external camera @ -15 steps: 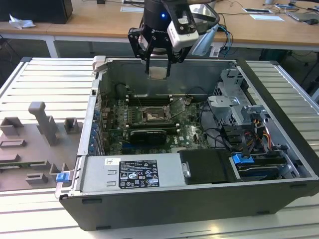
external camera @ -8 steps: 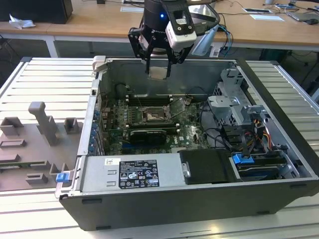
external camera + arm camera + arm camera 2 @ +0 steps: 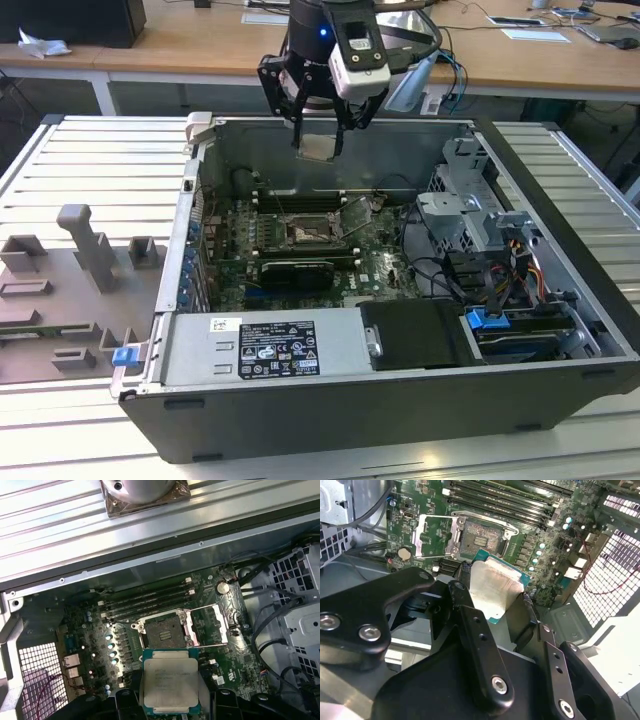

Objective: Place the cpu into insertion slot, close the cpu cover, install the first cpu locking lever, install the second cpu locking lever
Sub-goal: 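Place the cpu into insertion slot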

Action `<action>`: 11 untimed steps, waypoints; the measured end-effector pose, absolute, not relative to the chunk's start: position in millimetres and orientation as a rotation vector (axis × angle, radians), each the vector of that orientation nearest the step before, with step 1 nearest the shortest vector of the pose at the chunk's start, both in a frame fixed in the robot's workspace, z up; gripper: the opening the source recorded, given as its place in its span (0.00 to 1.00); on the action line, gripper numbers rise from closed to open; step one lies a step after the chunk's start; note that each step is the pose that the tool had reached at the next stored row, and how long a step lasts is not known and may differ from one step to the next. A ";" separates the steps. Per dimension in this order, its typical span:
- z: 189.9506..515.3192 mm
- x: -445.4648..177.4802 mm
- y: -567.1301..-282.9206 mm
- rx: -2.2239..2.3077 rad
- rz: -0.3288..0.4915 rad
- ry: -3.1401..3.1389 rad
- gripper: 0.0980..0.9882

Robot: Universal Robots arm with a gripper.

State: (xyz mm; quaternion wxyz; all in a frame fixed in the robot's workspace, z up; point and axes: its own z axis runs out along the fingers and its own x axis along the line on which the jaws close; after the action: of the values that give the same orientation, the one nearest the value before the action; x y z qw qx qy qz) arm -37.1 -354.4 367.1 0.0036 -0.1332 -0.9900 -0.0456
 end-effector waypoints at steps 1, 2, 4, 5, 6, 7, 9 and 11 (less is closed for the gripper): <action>367.1 -37.1 -354.4 -0.423 -0.143 -3.103 0.48; 367.0 -37.1 -354.4 -0.431 -0.143 -3.102 0.48; 366.9 -37.1 -354.5 -0.446 -0.143 -3.100 0.48; 366.7 -37.1 -354.4 -0.470 -0.143 -3.097 0.48; 366.6 -37.1 -354.4 -0.485 -0.143 -3.095 0.48; 366.6 -37.1 -354.4 -0.497 -0.143 -3.094 0.48; 366.5 -37.1 -354.4 -0.528 -0.143 -3.089 0.48; 366.4 -37.1 -354.4 -0.565 -0.143 -3.084 0.48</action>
State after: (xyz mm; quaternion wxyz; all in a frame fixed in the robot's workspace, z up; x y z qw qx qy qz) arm -37.1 -354.4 366.4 0.0015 -0.1801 -0.9826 -0.0457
